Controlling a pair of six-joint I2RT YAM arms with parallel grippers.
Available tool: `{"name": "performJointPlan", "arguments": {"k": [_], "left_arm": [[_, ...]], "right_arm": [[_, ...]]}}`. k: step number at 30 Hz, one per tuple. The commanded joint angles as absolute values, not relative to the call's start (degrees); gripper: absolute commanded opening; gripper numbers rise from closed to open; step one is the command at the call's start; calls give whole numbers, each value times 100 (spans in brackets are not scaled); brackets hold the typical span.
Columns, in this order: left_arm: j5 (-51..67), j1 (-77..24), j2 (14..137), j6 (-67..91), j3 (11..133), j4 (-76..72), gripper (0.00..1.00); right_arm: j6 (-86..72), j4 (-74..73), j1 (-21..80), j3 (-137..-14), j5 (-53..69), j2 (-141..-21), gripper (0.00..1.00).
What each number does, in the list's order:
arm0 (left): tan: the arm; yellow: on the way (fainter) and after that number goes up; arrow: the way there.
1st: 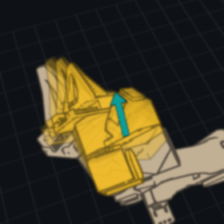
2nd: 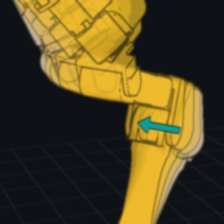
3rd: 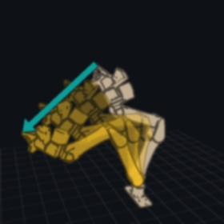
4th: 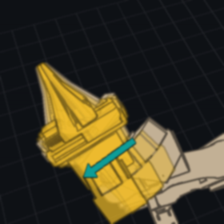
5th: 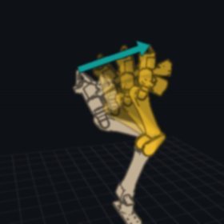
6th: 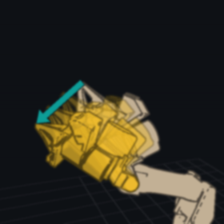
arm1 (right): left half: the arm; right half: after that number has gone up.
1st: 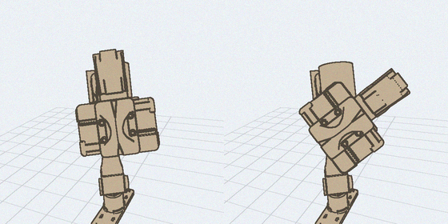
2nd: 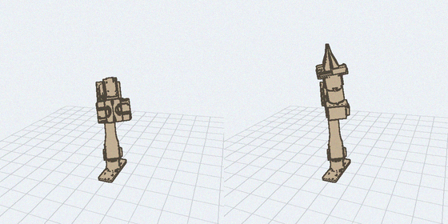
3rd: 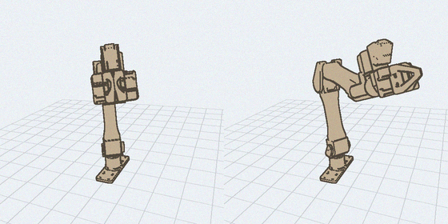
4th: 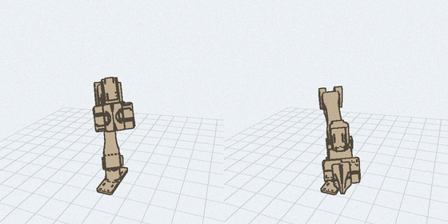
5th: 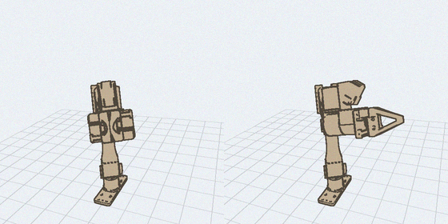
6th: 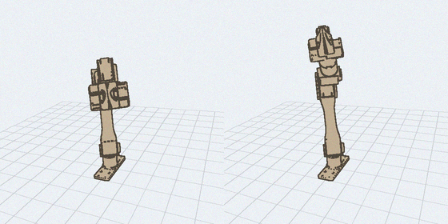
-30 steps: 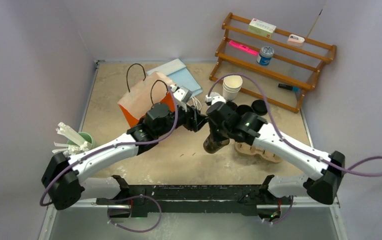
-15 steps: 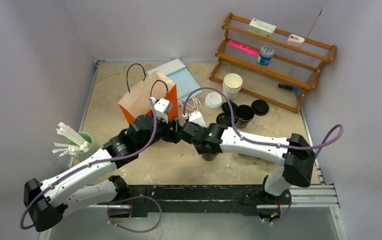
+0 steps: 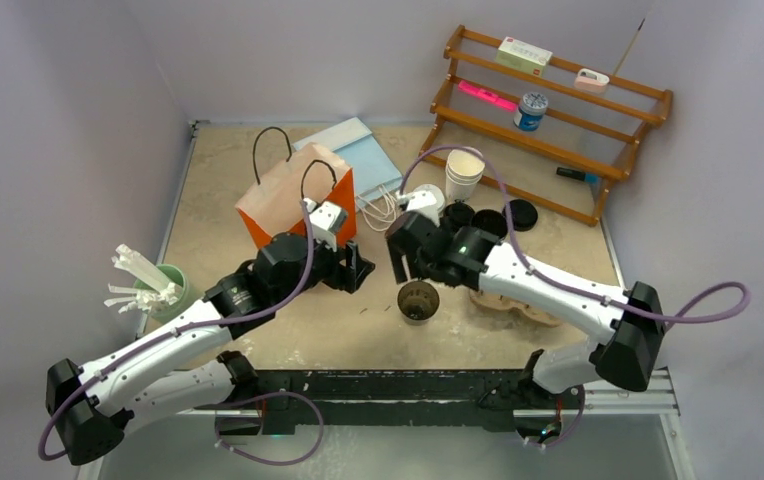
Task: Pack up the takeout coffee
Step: Place the coffee cup at the center of the board, then move the coffee cup to the center of the board.
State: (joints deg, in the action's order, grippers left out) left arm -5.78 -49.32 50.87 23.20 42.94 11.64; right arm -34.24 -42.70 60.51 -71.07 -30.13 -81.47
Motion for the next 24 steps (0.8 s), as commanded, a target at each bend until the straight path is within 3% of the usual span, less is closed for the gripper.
{"name": "performJointPlan", "arguments": {"k": [1,7,17,24], "left_arm": [[91,-4957,5148,2052,4155,782,65],[286,-4957,5277,1870,4287,803,65],[378,-4957,5260,1924,4172,686,66],[347,-4957,5211,1891,4166,704,66]], "right_arm": [[-2907,-3434,4841,-6936,-2416,-7708,79],[-2777,-2568,3853,-6730,-2207,-7987,78],[-2918,-2079,3613,-6957,-2853,-9593,72],[-2363,-2050,3612,-7049,-2583,-9426,70]]}}
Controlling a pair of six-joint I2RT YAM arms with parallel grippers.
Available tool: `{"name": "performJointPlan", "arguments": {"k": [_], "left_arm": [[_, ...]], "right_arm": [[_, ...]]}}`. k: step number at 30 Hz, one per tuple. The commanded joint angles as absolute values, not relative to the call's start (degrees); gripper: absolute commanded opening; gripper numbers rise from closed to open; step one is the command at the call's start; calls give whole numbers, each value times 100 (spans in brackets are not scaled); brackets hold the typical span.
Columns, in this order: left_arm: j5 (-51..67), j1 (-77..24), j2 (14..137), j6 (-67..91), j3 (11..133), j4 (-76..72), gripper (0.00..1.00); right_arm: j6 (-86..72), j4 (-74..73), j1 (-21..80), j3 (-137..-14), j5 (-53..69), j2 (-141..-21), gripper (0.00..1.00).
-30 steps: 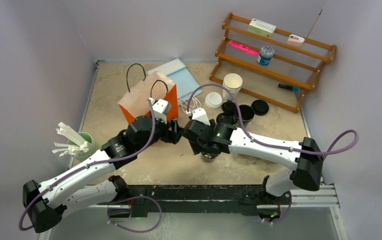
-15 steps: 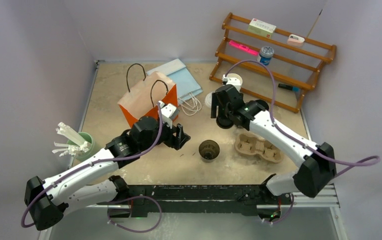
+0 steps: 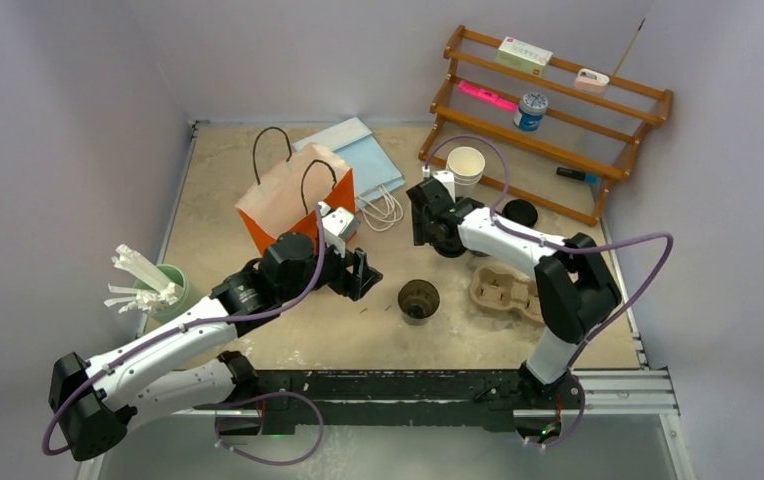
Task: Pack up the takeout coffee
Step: Move the coffee cup to the center of the board.
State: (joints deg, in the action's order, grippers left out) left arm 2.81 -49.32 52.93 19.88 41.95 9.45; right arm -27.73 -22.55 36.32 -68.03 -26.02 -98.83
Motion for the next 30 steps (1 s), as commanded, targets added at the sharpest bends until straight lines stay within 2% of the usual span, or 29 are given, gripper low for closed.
{"name": "performJointPlan", "arguments": {"k": [1,7,15,20,26,30], "left_arm": [[340,-4957,5215,1890,4166,688,66],[418,-4957,5320,1907,4136,577,66],[512,-4957,5422,1951,4128,460,66],[497,-4957,5401,1916,4148,515,67],[500,-4957,5434,1916,4164,513,68],[522,-4957,5432,1924,4166,520,68]], "right_arm": [[-2310,-2098,3612,-7065,-2482,-9310,69],[-2109,-2684,3548,-7309,-3101,-8824,67],[-2167,-2982,2964,-7414,-3231,-9230,70],[-2222,-2977,2778,-7306,-3296,-9432,66],[-2214,-2961,2686,-7194,-2977,-9584,44],[-2294,-3007,2624,-7072,-3152,-9519,25]]}}
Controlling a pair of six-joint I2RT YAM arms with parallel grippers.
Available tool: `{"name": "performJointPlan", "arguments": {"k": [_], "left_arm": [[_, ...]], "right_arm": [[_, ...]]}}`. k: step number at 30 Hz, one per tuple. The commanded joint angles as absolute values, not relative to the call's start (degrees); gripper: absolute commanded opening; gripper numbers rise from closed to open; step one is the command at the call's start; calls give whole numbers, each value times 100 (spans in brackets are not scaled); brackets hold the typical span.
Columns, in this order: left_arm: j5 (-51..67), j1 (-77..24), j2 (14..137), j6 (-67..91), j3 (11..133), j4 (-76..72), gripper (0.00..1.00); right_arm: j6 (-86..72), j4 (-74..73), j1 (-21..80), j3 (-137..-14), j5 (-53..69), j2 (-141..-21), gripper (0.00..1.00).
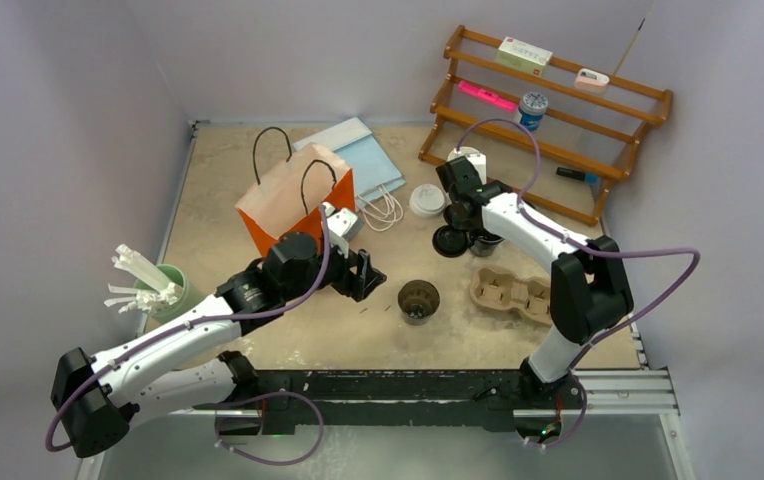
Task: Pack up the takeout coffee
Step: Move the coffee cup to the center of the board.
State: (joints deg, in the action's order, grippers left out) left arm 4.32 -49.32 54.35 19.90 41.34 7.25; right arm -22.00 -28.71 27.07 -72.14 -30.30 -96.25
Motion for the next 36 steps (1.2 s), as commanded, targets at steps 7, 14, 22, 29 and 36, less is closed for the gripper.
{"name": "performJointPlan", "arguments": {"k": [7,14,22,29,36], "left_arm": [[644,-4957,5466,1968,4131,434,68],[796,-4957,5586,1978,4143,346,68],[804,-4957,5669,1942,4175,360,68],[683,-4957,5599,1951,4158,396,68],[612,-4957,5633,1935,4148,362,68]], "right_arm": [[-2614,-3020,1856,-6617,-3359,-9036,6],[-2636,-2878,1230,-6369,-3219,-8715,7],[-2623,-2983,1002,-6498,-3178,-8771,33],[-2329,-2762,1018,-6681,-2693,-8101,64],[-1998,-2191,1431,-6847,-1727,-8131,98]]}}
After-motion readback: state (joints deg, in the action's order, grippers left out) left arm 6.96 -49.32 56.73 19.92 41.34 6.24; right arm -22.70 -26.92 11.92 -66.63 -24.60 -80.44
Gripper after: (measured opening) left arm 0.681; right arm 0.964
